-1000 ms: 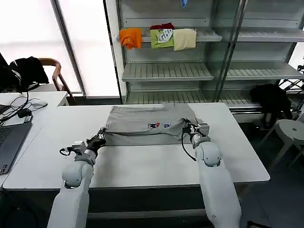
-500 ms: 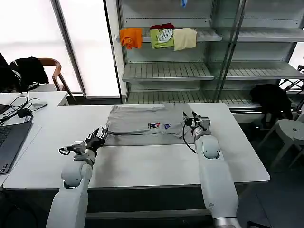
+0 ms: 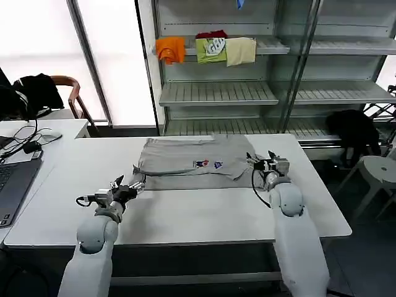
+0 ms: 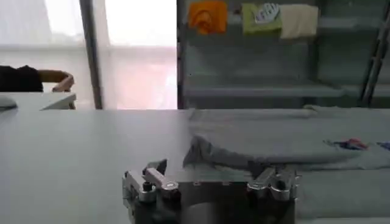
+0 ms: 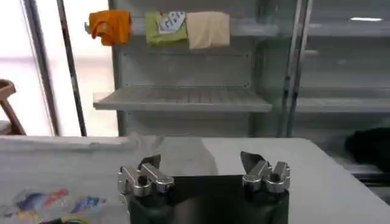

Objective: Fold and organize the clothes.

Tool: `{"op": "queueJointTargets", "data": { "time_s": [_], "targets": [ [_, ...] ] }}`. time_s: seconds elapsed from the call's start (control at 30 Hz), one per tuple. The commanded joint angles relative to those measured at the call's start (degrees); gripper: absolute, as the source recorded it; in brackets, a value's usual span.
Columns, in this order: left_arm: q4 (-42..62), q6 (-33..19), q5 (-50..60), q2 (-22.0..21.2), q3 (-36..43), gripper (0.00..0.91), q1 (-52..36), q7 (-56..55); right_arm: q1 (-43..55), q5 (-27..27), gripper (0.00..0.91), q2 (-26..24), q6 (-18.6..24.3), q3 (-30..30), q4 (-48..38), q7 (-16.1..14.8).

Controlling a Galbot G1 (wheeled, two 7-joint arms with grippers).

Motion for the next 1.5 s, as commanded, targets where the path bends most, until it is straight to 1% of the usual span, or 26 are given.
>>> {"op": "queueJointTargets", "data": {
  "time_s": [0.03, 0.17, 0.3, 0.53, 0.57, 0.6, 0.63, 0.67, 0.7, 0.73, 0.77, 0.83, 0.87, 0.9, 0.93, 0.97, 1.0, 1.03, 1.1, 1.13, 1.17, 1.5],
  "targets": [
    [-2.4, 3.1, 3.2, 0.2, -0.1, 0.907, 2.3, 0.7, -7.6, 0.2, 0.907, -2.3, -2.5, 1.1, 6.9, -0.7],
    [-2.7, 3.1, 2.9, 0.2, -0.2, 0.907, 2.7, 0.6, -10.5, 0.4, 0.907, -2.6, -2.5, 1.8, 8.3, -0.3],
    [-2.7, 3.0, 2.9, -0.1, -0.2, 0.907, 2.8, 0.6, -11.4, 0.8, 0.907, -2.6, -2.6, 2.1, 8.6, -0.5],
    [-2.5, 3.0, 2.6, -0.1, -0.2, 0.907, 2.6, 0.7, -11.4, 0.3, 0.907, -0.8, -2.5, 0.4, 8.2, -0.5],
    [-2.5, 3.0, 2.2, -0.1, -0.2, 0.907, 2.5, 0.7, -11.2, 0.1, 0.867, -0.6, -2.5, 0.2, 8.0, -0.4],
    [-2.4, 3.1, 1.9, -0.1, -0.2, 0.907, 2.5, 0.7, -11.0, -0.3, 0.796, -0.2, -2.5, 0.1, 7.7, -0.4],
    [-2.2, 3.1, 1.9, -0.1, -0.3, 0.907, 2.4, 0.8, -10.7, -0.6, 0.675, 0.0, -2.6, -0.2, 7.4, -0.2],
    [-1.9, 3.1, 1.8, 0.0, -0.3, 0.907, 2.3, 0.8, -10.6, -0.8, 0.605, 0.2, -2.6, -0.4, 7.0, 0.0],
    [-1.7, 3.1, 1.7, 0.0, -0.3, 0.907, 2.2, 0.9, -10.5, -1.0, 0.564, 0.3, -2.6, -0.5, 6.8, 0.0],
    [-1.3, 3.1, 1.6, 0.0, -0.3, 0.907, 2.0, 1.1, -10.2, -1.4, 0.484, 0.4, -2.6, -0.6, 6.2, 0.2],
    [-1.0, 3.2, 1.1, 0.0, -0.4, 0.907, 1.8, 1.2, -10.0, -1.5, 0.393, 0.5, -2.6, -0.7, 5.7, 0.4],
    [-0.1, 3.4, 0.1, -0.1, -0.5, 0.907, 1.4, 1.5, -9.7, -1.6, 0.131, 0.7, -2.6, -0.8, 4.8, 0.6],
    [0.3, 3.8, -0.7, -0.1, -0.6, 0.897, 1.3, 1.6, -9.6, -1.5, 0.081, 0.9, -2.6, -0.9, 4.5, 0.7],
    [0.5, 4.0, -0.9, -0.1, -0.6, 0.836, 1.2, 1.7, -9.6, -1.5, 0.081, 1.1, -2.6, -0.9, 4.3, 0.7],
    [0.8, 4.1, -1.0, -0.2, -0.7, 0.736, 1.1, 1.9, -9.6, -1.5, 0.0, 1.4, -2.6, -0.9, 4.1, 0.7],
    [1.0, 4.3, -1.3, -0.2, -0.6, 0.554, 0.9, 2.2, -9.6, -1.5, 0.0, 1.4, -2.6, -1.0, 3.9, 0.8],
    [1.3, 4.4, -1.3, -0.3, -0.6, 0.484, 0.8, 2.3, -9.6, -1.5, 0.0, 1.5, -2.6, -1.1, 3.9, 0.9],
    [1.5, 4.4, -1.3, -0.3, -0.6, 0.292, 0.8, 2.4, -9.6, -1.5, 0.0, 1.5, -2.6, -1.1, 3.9, 0.9],
    [1.6, 4.4, -1.2, -0.4, -0.5, 0.121, 0.7, 2.6, -9.6, -1.3, 0.0, 1.4, -2.6, -1.1, 4.2, 0.9],
    [1.5, 4.4, -1.2, -0.5, -0.6, 0.02, 0.7, 2.8, -9.7, -1.2, 0.0, 1.4, -2.6, -1.1, 4.4, 0.9],
    [1.5, 4.4, -1.2, -0.5, -0.6, 0.01, 0.7, 2.9, -9.8, -1.2, 0.0, 1.3, -2.6, -1.2, 4.6, 0.8],
    [1.4, 4.4, -1.2, -1.0, -0.6, 0.01, 0.5, 3.5, -10.5, 0.0, 0.0, 1.0, -2.6, -0.9, 6.3, 0.9]
  ]
}}
